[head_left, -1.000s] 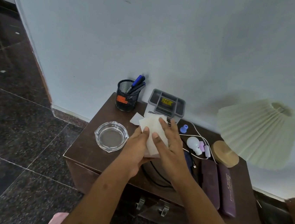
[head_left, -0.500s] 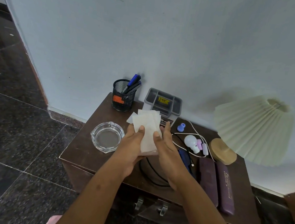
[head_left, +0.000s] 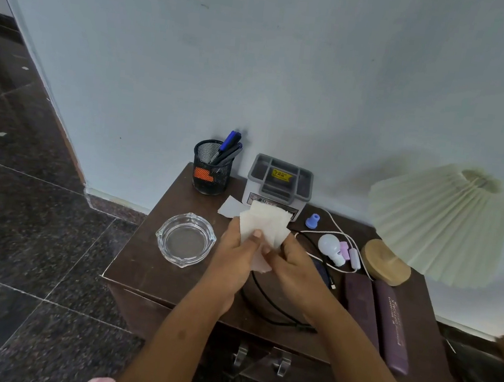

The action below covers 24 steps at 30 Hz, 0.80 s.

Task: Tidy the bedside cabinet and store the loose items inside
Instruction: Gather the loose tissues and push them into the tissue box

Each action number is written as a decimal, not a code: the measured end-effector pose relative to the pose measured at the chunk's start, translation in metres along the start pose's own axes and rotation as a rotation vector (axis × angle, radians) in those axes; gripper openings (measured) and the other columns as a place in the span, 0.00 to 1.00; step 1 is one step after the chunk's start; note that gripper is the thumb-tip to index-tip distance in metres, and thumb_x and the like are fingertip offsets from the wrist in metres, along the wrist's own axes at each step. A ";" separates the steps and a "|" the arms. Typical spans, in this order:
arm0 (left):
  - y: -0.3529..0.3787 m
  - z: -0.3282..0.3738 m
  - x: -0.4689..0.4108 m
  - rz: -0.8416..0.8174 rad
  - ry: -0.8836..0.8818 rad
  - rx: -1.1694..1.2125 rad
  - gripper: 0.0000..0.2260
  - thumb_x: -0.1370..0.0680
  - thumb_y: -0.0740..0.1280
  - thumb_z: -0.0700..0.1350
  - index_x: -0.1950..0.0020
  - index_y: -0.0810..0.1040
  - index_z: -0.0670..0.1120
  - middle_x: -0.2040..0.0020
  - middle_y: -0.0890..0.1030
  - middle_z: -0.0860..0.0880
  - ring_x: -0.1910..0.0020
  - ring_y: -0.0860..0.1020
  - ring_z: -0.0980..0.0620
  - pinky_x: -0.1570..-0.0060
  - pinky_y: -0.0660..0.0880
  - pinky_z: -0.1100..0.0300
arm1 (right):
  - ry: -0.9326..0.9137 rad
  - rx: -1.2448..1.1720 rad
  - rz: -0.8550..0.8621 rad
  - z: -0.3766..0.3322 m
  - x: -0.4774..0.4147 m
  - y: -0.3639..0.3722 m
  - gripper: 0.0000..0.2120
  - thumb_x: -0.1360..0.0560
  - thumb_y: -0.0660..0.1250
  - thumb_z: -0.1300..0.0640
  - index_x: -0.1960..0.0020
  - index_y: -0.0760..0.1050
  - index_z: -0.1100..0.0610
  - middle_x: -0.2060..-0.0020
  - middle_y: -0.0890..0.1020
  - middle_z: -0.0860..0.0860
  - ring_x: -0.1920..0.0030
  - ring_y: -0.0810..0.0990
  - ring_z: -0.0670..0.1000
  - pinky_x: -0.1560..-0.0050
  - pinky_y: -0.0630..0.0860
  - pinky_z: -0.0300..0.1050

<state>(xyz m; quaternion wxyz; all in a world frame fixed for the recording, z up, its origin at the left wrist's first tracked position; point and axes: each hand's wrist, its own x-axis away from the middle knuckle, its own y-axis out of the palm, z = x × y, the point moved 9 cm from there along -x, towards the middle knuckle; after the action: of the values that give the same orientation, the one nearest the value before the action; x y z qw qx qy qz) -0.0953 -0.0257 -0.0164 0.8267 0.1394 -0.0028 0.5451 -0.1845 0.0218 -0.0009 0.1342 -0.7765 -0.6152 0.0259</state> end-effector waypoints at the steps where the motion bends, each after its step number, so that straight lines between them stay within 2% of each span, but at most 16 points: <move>1: 0.002 -0.002 0.000 -0.009 0.007 -0.012 0.11 0.19 0.60 0.42 0.46 0.73 0.59 0.43 0.78 0.49 0.45 0.78 0.54 0.54 0.78 0.64 | -0.012 0.015 -0.015 -0.001 0.000 0.003 0.17 0.20 0.58 0.61 0.31 0.66 0.55 0.38 0.77 0.52 0.38 0.76 0.47 0.39 0.74 0.41; 4: 0.008 -0.005 -0.002 -0.013 0.033 -0.117 0.08 0.19 0.59 0.43 0.44 0.70 0.56 0.38 0.74 0.47 0.38 0.74 0.49 0.42 0.76 0.54 | -0.045 0.094 -0.034 -0.002 -0.002 0.004 0.21 0.20 0.56 0.65 0.27 0.60 0.56 0.35 0.73 0.52 0.34 0.72 0.48 0.32 0.70 0.49; 8: 0.014 0.000 -0.005 0.001 0.112 -0.241 0.11 0.20 0.60 0.40 0.41 0.70 0.53 0.42 0.75 0.51 0.40 0.74 0.51 0.50 0.75 0.66 | -0.064 0.169 0.003 -0.005 -0.008 -0.009 0.28 0.24 0.55 0.72 0.27 0.58 0.54 0.36 0.74 0.49 0.36 0.73 0.45 0.34 0.71 0.44; 10: 0.017 0.008 -0.011 0.023 0.188 -0.378 0.15 0.21 0.60 0.38 0.36 0.70 0.50 0.44 0.75 0.53 0.44 0.74 0.54 0.56 0.69 0.74 | -0.069 0.207 0.061 -0.007 -0.015 -0.024 0.27 0.25 0.58 0.73 0.29 0.63 0.55 0.39 0.76 0.47 0.39 0.75 0.44 0.37 0.73 0.39; 11: 0.017 0.013 -0.016 0.038 0.212 -0.433 0.17 0.22 0.60 0.38 0.35 0.70 0.50 0.45 0.75 0.54 0.46 0.74 0.55 0.58 0.68 0.74 | -0.059 0.217 0.094 -0.007 -0.020 -0.033 0.25 0.25 0.59 0.71 0.31 0.66 0.55 0.42 0.78 0.46 0.41 0.77 0.44 0.39 0.74 0.38; 14: 0.019 0.030 -0.043 0.064 0.298 -0.643 0.16 0.23 0.63 0.39 0.36 0.72 0.49 0.49 0.79 0.51 0.53 0.75 0.55 0.58 0.69 0.67 | -0.059 0.266 0.225 -0.013 -0.040 -0.061 0.17 0.27 0.64 0.67 0.39 0.76 0.57 0.47 0.82 0.51 0.46 0.80 0.50 0.42 0.77 0.47; 17: 0.028 0.052 -0.080 0.039 0.383 -0.858 0.11 0.24 0.64 0.40 0.42 0.76 0.47 0.49 0.82 0.45 0.51 0.79 0.46 0.52 0.75 0.54 | -0.136 0.335 0.326 -0.032 -0.072 -0.083 0.13 0.28 0.66 0.68 0.48 0.78 0.54 0.52 0.83 0.52 0.53 0.81 0.49 0.50 0.77 0.39; 19: 0.038 0.068 -0.107 0.012 0.430 -0.975 0.12 0.25 0.64 0.40 0.42 0.76 0.47 0.49 0.82 0.45 0.50 0.79 0.43 0.51 0.76 0.48 | -0.165 0.392 0.356 -0.042 -0.098 -0.095 0.15 0.29 0.65 0.69 0.45 0.79 0.57 0.49 0.83 0.56 0.49 0.80 0.53 0.52 0.73 0.37; 21: 0.046 0.081 -0.133 0.009 0.445 -1.042 0.14 0.26 0.64 0.37 0.42 0.77 0.47 0.48 0.82 0.46 0.49 0.79 0.44 0.50 0.77 0.48 | -0.190 0.499 0.366 -0.045 -0.125 -0.104 0.14 0.28 0.65 0.68 0.44 0.78 0.60 0.46 0.82 0.57 0.46 0.79 0.56 0.56 0.65 0.33; 22: 0.049 0.084 -0.146 0.008 0.441 -1.062 0.15 0.27 0.63 0.36 0.42 0.77 0.48 0.48 0.82 0.46 0.49 0.79 0.44 0.49 0.77 0.49 | -0.187 0.547 0.357 -0.044 -0.139 -0.107 0.14 0.27 0.65 0.66 0.43 0.78 0.60 0.45 0.82 0.57 0.44 0.78 0.57 0.56 0.64 0.33; 24: 0.053 0.084 -0.168 -0.019 0.409 -1.088 0.14 0.26 0.64 0.38 0.41 0.77 0.48 0.46 0.82 0.47 0.48 0.79 0.45 0.49 0.76 0.50 | -0.122 0.610 0.346 -0.034 -0.161 -0.112 0.15 0.26 0.65 0.61 0.40 0.77 0.58 0.43 0.81 0.55 0.41 0.77 0.57 0.48 0.70 0.41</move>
<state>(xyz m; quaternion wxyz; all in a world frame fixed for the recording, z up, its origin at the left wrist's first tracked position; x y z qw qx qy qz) -0.1987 -0.1772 0.0495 0.7679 -0.4136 -0.1214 0.4738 -0.3232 -0.1159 0.0387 0.3164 -0.7904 -0.4454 0.2771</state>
